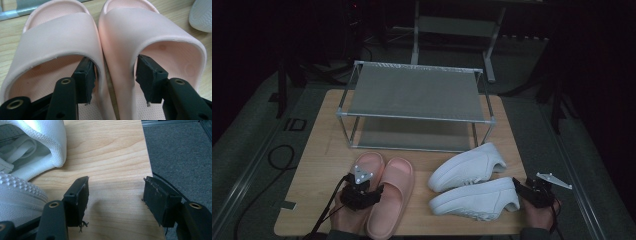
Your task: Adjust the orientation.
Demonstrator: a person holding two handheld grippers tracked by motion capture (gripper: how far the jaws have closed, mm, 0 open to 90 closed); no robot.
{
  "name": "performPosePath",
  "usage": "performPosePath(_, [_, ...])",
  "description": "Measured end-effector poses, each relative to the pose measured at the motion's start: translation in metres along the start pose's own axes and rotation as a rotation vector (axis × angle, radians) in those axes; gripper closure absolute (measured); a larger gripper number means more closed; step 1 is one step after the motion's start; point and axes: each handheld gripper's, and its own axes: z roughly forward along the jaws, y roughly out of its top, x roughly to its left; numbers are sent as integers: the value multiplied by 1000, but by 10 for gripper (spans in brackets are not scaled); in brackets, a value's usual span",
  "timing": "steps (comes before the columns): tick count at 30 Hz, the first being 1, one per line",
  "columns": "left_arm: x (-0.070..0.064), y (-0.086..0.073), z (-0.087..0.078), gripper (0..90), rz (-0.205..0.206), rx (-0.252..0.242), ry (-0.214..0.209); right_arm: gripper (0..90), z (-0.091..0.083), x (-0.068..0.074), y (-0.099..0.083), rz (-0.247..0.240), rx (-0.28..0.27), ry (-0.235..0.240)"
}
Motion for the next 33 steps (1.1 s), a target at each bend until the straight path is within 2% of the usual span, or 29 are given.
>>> performPosePath(5, [-1, 1, 2, 576, 12, 7, 3, 363, 0, 0, 0, 0, 0, 0])
performPosePath(8, [0, 2, 2, 647, 4, 11, -4, 363, 0, 0, 0, 0, 0, 0])
performPosePath(13, [0, 3, 3, 721, 25, 19, 2, 363, 0, 0, 0, -1, -1, 0])
performPosePath(21, [3, 5, 2, 769, 34, 29, -19, 363, 0, 0, 0, -1, 0, 0])
performPosePath(27, [5, 7, 2, 790, 74, 45, -39, 363, 0, 0, 0, -1, -1, 0])
performPosePath(33, [7, 9, 3, 797, 85, 51, -56, 363, 0, 0, 0, -2, 0, 0])
